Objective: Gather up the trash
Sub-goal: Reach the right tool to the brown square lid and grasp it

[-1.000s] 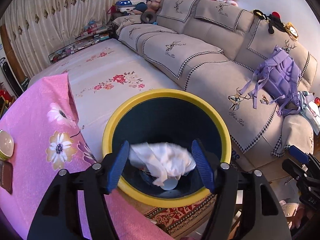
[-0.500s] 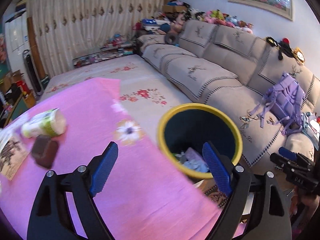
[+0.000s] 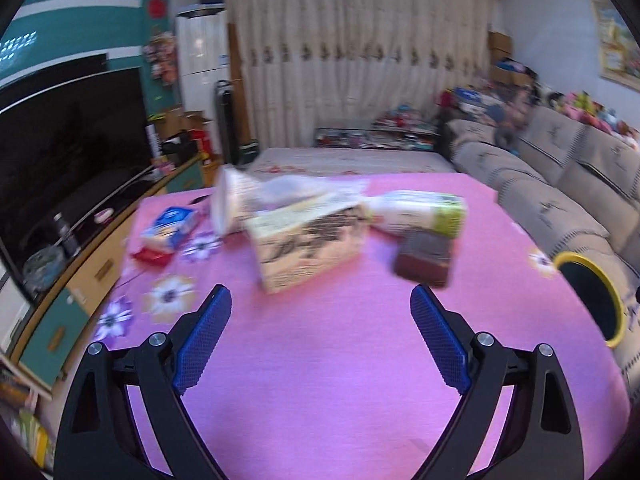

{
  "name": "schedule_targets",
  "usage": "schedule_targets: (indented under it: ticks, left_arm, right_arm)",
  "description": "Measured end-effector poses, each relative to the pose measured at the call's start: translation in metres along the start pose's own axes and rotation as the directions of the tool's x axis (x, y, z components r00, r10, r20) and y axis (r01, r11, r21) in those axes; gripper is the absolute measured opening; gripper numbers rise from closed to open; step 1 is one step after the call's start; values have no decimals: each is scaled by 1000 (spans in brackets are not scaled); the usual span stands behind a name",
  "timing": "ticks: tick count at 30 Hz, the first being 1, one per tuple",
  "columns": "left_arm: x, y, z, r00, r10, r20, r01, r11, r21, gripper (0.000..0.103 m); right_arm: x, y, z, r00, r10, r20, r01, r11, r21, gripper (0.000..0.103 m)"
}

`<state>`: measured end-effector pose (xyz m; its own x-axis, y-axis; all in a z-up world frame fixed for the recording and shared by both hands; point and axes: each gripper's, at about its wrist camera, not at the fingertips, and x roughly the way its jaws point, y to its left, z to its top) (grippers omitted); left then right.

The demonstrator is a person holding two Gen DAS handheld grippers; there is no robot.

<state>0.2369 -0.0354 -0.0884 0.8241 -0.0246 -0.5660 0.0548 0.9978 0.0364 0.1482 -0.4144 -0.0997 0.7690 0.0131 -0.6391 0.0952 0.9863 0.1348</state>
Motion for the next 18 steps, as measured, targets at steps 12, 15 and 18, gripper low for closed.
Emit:
schedule_targets:
  ticks: [12, 15, 18]
  left_arm:
    - [10, 73, -21, 997, 73, 6, -72, 994, -88, 90]
    - [9, 71, -22, 996, 86, 14, -85, 994, -68, 90]
    - [8, 69, -23, 997, 78, 12, -77, 995, -70, 90]
  right_arm:
    - [95, 161, 58, 980, 187, -69, -198, 959, -204, 68]
    - [122, 191, 65, 972, 210, -107, -230, 947, -223, 68]
    - [148, 211, 67, 975, 177, -135, -207, 943, -260, 68]
